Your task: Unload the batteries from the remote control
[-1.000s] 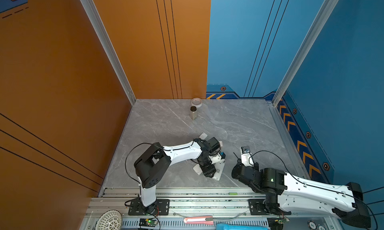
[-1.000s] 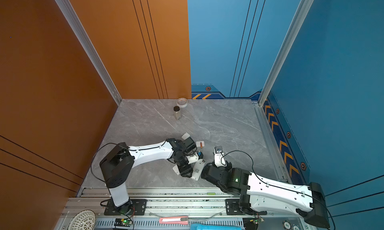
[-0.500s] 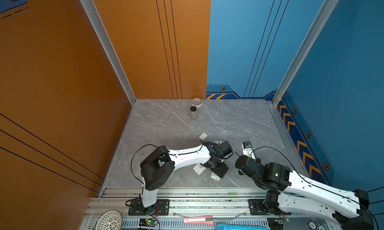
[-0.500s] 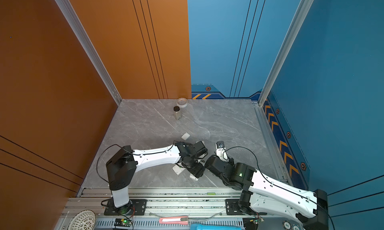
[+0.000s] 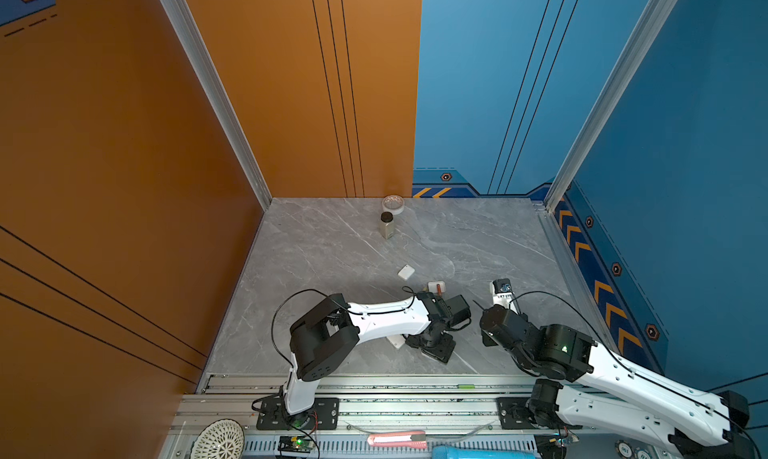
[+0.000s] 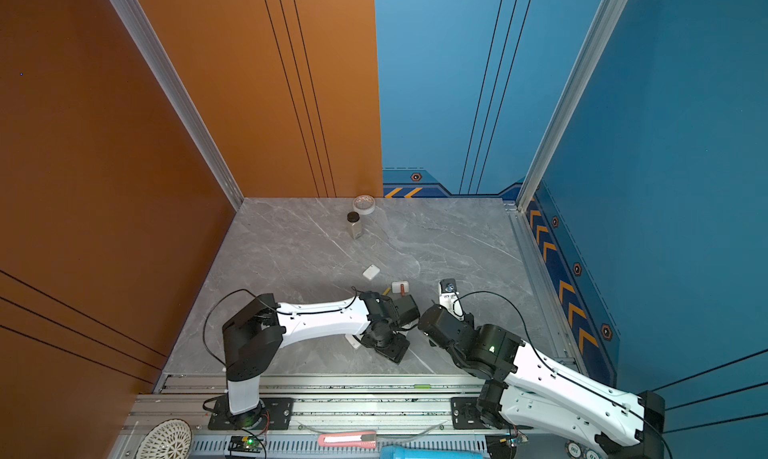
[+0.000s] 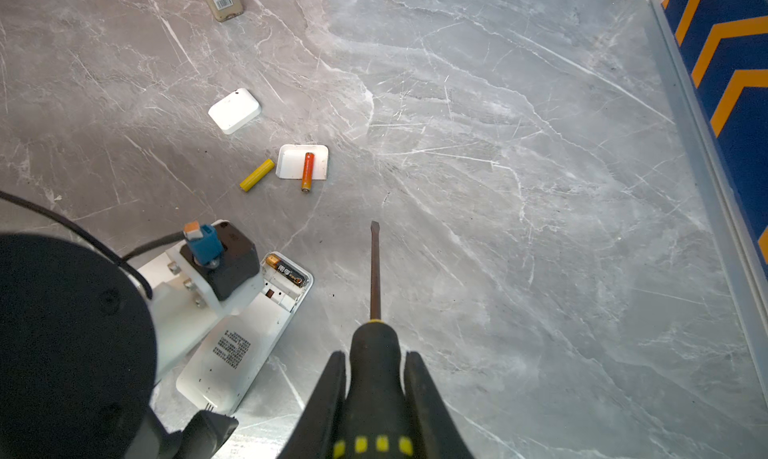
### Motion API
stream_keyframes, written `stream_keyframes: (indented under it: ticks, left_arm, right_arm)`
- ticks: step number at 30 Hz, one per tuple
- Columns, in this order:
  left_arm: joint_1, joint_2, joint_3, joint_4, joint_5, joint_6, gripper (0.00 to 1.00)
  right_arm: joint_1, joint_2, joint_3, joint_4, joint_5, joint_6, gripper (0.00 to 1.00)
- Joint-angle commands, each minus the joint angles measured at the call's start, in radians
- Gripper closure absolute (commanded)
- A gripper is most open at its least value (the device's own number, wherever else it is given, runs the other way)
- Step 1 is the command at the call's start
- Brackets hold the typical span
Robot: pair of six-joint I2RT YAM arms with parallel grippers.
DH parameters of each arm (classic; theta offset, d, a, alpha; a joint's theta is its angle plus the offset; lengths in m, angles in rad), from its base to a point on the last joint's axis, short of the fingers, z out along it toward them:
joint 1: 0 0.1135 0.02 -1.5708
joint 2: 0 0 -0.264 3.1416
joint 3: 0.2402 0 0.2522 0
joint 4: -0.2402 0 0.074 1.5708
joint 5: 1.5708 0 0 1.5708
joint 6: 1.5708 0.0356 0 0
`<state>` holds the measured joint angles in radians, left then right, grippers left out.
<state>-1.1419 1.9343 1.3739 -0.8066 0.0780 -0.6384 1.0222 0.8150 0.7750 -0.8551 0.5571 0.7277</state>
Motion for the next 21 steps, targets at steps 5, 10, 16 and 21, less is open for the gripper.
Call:
stream_keyframes:
  ticks: [5,10,16,21]
  left_arm:
    - [-0.006,0.035,-0.024,-0.033,-0.063,-0.059,0.24]
    - [-0.004,0.079,0.008,-0.033,-0.078,-0.045,0.28]
    - [-0.002,0.107,-0.002,-0.031,-0.101,-0.024,0.53]
    - [0.008,0.071,-0.034,-0.019,-0.124,0.088,0.68]
  right_arm:
    - [-0.007,-0.002,-0.010,-0.001,-0.019,-0.033,1.00]
    - [-0.008,-0.008,-0.012,0.000,-0.023,-0.038,1.00]
    - [-0.008,-0.029,-0.025,-0.007,-0.036,-0.036,1.00]
    - [0.010,-0.048,-0.035,-0.041,-0.099,-0.045,1.00]
